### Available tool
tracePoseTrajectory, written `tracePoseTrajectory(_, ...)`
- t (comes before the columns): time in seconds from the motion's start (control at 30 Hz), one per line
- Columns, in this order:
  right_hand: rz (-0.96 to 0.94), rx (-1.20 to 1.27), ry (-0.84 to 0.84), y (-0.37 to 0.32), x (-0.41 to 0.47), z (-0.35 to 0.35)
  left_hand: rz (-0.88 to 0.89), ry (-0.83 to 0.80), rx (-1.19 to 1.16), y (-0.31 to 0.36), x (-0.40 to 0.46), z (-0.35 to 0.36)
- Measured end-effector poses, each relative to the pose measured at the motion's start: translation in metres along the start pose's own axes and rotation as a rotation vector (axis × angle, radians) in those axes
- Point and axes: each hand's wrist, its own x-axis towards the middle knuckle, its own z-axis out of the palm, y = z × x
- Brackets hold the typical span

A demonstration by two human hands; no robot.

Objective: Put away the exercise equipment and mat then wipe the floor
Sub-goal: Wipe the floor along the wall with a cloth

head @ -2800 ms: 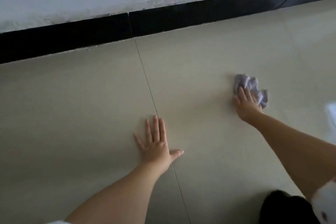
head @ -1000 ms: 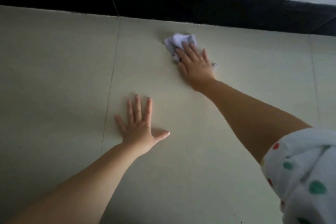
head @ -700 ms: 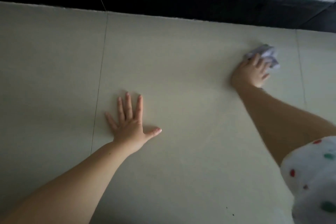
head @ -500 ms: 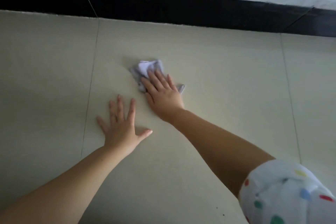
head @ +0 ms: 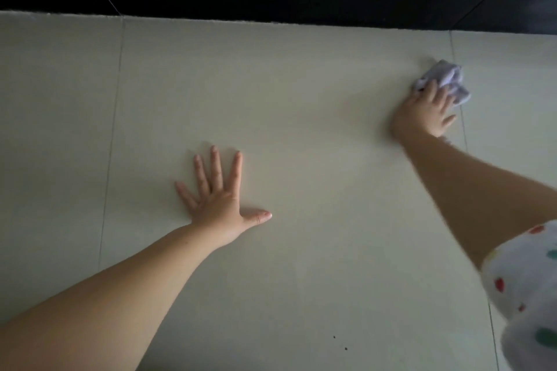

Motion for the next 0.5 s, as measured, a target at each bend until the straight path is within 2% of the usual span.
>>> tracePoseTrajectory(0.07, -0.167, 0.015, 0.038, -0.025, -0.050, 0.025, 0.001, -0.008, -0.013, 0.001, -0.001, -0.001)
tracePoseTrajectory(0.13, -0.541, 0.031, -0.008, -0.047, -0.116, 0.051, 0.001, -0.006, -0.021, 0.001, -0.002, -0.001)
tracePoseTrajectory(0.2, -0.997, -0.092, -0.194, -0.059, -0.172, 0.065, -0.004, -0.010, 0.012, -0.002, -0.003, -0.004)
tracePoseTrajectory(0.27, -1.250, -0.195, -0.368, -0.053, -0.181, 0.066, 0.017, -0.031, 0.073, -0.011, -0.004, -0.011)
tracePoseTrajectory(0.33, -1.249, -0.171, -0.336, -0.039, -0.157, 0.055, 0.078, -0.053, 0.138, -0.025, -0.005, -0.023)
tracePoseTrajectory(0.37, -1.150, -0.141, -0.276, -0.026, -0.139, 0.049, 0.112, -0.070, 0.164, -0.031, -0.005, -0.029)
tracePoseTrajectory(0.5, -0.463, -0.066, -0.135, 0.050, -0.060, 0.005, 0.127, -0.097, 0.245, -0.035, -0.005, -0.035)
